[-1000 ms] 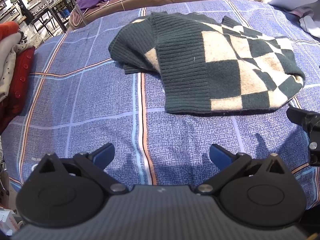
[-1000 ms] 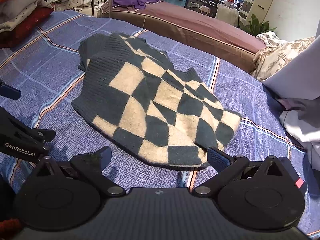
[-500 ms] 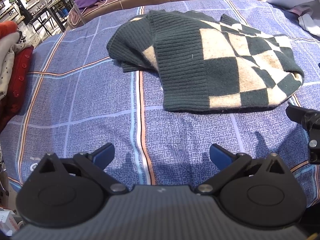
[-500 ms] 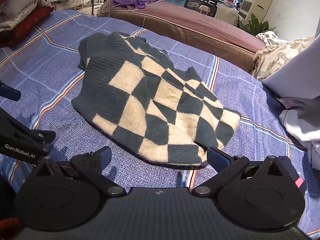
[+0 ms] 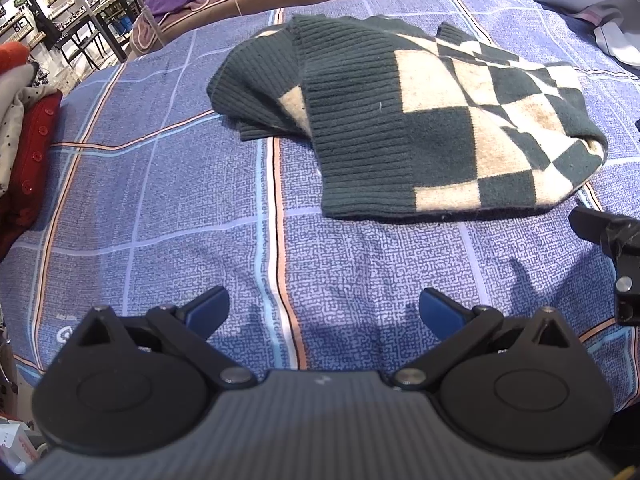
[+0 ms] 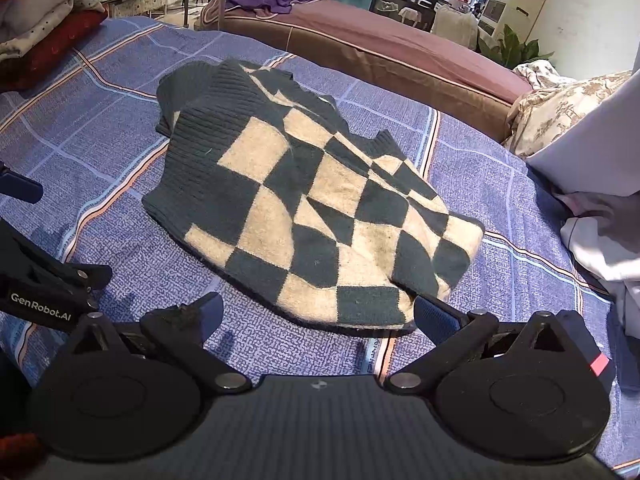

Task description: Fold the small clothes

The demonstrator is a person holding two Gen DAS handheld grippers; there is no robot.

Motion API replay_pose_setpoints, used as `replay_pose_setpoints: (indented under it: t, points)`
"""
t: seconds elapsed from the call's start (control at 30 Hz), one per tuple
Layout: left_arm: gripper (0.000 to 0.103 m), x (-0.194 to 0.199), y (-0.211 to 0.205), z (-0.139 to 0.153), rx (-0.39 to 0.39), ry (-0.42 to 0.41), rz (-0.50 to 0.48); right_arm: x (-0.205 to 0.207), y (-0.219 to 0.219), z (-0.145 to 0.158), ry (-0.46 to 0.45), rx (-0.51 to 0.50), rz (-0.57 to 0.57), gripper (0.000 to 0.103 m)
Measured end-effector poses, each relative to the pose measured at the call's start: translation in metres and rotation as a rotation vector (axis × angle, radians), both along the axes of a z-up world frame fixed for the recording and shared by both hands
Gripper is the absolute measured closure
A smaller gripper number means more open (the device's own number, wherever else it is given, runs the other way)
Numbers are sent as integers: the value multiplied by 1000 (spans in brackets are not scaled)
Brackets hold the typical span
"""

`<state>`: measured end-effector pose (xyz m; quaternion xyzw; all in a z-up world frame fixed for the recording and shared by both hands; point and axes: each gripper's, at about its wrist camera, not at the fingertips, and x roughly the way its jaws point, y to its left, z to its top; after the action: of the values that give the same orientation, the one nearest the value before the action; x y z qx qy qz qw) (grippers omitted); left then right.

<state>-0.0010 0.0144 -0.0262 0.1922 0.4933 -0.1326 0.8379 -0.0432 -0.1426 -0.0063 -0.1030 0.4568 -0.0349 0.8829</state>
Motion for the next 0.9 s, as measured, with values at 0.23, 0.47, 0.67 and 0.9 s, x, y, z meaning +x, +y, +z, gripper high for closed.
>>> replay_pose_setpoints:
  t: [0.23, 0.47, 0.67, 0.9]
  points:
    - [0, 1, 0, -2, 1, 5, 1, 1, 0, -3, 7, 2, 0, 0]
    - [0, 2, 0, -6, 5, 10, -2, 1, 1, -6, 15, 8, 5, 0]
    - [0, 3, 0, -10, 12, 17, -3, 2, 0, -9, 21, 12, 3, 0]
    - [0, 5, 1, -18, 8, 35, -9, 1, -3, -12, 4, 28, -11, 0]
